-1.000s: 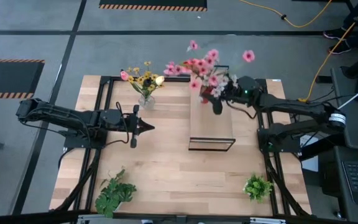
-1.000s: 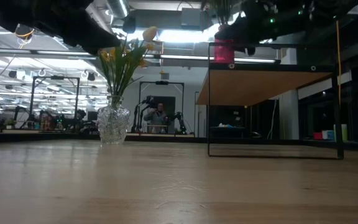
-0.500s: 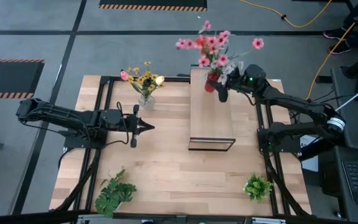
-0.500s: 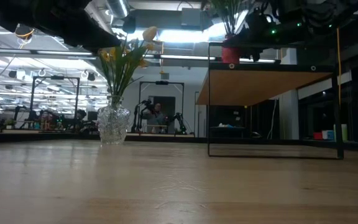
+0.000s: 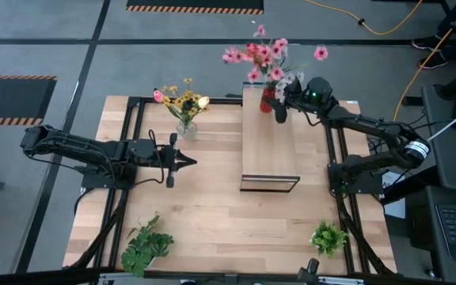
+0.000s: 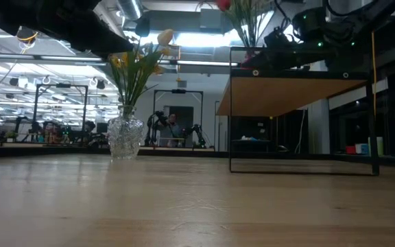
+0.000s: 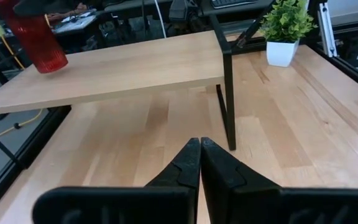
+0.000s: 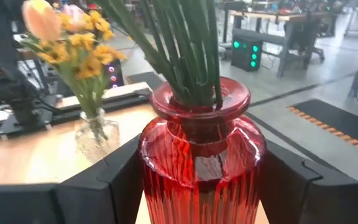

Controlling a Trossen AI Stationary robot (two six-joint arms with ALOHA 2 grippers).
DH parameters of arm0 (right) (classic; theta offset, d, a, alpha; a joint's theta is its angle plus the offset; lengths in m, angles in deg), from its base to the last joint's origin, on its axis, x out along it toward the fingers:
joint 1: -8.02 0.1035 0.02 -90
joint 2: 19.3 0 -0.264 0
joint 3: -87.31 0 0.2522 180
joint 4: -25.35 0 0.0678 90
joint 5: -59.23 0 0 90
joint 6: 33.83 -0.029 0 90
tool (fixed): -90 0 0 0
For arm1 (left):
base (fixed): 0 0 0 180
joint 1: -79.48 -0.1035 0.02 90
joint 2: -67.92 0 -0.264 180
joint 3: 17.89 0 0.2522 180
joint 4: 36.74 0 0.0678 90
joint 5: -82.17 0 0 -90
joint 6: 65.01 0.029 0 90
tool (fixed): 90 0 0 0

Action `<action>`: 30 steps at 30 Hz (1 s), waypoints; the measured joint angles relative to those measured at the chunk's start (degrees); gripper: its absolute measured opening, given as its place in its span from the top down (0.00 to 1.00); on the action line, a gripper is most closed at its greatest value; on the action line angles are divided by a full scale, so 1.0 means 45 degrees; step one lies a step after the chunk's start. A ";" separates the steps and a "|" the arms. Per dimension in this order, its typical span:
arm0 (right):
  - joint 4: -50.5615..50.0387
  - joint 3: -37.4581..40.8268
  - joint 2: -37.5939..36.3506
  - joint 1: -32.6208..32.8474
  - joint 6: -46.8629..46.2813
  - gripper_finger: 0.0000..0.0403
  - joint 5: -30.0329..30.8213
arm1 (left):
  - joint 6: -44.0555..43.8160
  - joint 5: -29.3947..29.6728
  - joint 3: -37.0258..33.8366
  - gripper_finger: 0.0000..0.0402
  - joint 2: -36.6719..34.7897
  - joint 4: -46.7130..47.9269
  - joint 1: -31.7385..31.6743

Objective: Pick and place flowers into a vace then onto a shelf
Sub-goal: Put the red vase on the shelf

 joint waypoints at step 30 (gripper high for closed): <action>0.0362 -0.0024 0.0894 -0.0225 -0.0097 0.24 0.0029 | -0.0005 -0.0005 0.0005 0.99 0.0000 0.0005 0.0004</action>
